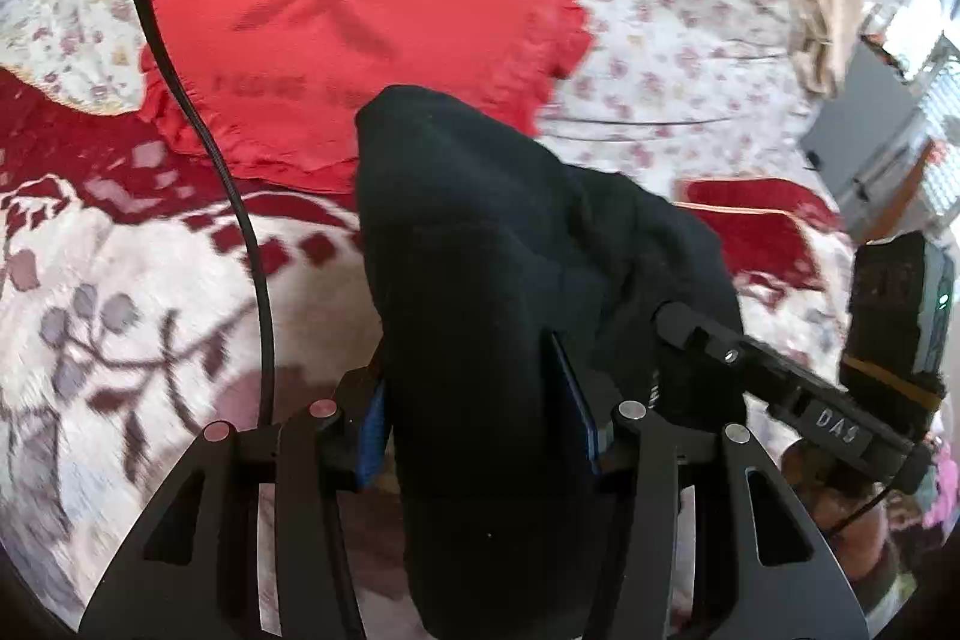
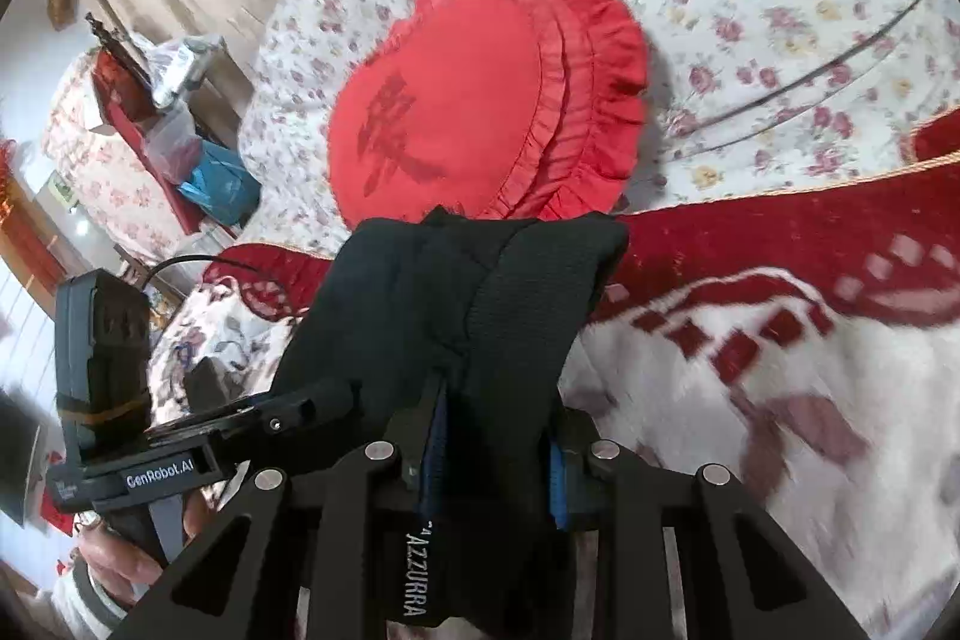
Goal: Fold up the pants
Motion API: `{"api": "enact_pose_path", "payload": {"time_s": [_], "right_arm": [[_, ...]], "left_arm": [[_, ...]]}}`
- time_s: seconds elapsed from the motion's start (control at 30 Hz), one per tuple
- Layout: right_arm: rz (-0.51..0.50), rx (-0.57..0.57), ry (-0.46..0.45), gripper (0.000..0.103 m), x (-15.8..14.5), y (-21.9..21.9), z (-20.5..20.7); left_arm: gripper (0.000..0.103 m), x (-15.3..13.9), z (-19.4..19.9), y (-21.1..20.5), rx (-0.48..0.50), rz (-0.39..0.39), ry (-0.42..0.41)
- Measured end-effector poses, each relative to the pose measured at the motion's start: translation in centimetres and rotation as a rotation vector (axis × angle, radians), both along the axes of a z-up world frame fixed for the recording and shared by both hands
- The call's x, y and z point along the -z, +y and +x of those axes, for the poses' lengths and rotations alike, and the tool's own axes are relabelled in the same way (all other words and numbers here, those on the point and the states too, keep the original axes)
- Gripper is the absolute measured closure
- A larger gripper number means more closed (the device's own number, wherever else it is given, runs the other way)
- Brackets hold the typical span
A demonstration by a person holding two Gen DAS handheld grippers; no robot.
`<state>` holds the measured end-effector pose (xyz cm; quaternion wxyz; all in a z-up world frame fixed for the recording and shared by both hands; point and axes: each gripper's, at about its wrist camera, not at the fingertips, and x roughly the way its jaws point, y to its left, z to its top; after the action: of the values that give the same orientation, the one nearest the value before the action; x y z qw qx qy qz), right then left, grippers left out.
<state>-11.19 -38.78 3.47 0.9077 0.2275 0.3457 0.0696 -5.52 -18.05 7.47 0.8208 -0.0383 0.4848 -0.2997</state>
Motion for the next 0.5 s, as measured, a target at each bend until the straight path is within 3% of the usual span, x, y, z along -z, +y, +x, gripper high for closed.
{"api": "enact_pose_path", "payload": {"time_s": [0.1, 0.13, 0.33, 0.5], "right_arm": [[-0.070, 0.021, 0.120, 0.071, 2.6, 0.1, 3.0], [-0.100, 0.037, 0.137, 0.070, 2.9, 0.2, 3.2], [-0.178, 0.071, 0.105, 0.064, 0.5, 0.5, 1.3], [-0.209, -0.011, 0.019, 0.064, -2.5, 2.9, -0.4]], "left_arm": [[0.054, 2.9, 1.8, 0.4, -0.035, 0.071, 0.063], [0.046, 3.3, 1.9, 0.7, -0.049, 0.053, 0.066], [0.041, 2.3, 1.4, 1.2, -0.073, 0.094, 0.012], [0.041, 0.3, -0.8, 0.7, -0.082, 0.161, -0.102]]}}
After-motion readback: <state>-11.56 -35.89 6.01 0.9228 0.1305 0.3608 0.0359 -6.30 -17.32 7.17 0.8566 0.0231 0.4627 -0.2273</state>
